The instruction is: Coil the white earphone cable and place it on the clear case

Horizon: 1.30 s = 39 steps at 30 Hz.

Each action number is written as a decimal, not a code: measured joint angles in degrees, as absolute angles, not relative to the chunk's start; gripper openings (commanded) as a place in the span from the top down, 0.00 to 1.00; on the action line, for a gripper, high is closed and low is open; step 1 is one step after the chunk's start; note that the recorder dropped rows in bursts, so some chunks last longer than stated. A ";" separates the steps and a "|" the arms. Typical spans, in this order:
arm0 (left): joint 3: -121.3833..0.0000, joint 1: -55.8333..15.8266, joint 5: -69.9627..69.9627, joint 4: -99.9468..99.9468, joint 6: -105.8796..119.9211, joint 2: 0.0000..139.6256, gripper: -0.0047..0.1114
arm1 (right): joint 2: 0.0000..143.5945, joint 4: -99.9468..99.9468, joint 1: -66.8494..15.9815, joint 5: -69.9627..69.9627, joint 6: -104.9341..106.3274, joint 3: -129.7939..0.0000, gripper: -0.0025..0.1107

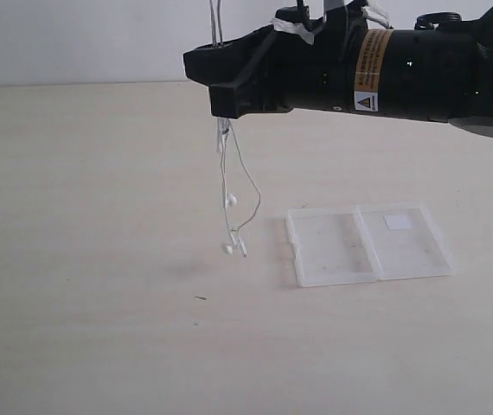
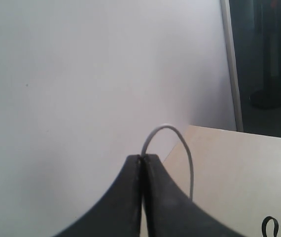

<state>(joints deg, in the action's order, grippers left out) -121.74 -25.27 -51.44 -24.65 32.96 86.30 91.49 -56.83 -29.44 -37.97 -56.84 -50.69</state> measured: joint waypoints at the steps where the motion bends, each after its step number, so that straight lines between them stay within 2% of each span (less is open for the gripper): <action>1: -121.74 -25.27 -51.44 -24.65 32.96 86.30 0.96 | 91.49 -56.83 -29.44 -37.97 -56.96 -50.69 0.98; 15: -121.74 -25.27 -55.86 -18.31 32.50 86.30 0.96 | 91.49 -56.94 -29.44 -37.49 -57.96 -50.69 0.98; 23: -121.74 -25.27 -64.36 11.11 17.35 86.30 0.96 | 91.49 -62.06 -29.44 -36.24 -63.94 -50.69 0.98; 30: -117.61 -25.27 -69.67 15.89 14.10 86.30 0.96 | 85.90 -67.12 -29.44 -29.47 -70.92 -50.69 0.98; 32: -114.52 -25.27 -70.22 16.03 13.01 86.30 0.93 | 83.16 -67.62 -29.44 -24.08 -71.84 -50.69 0.98; 39: -111.22 -25.27 -70.37 15.93 9.55 88.00 0.67 | 79.28 -67.85 -29.44 -15.96 -72.31 -50.69 0.98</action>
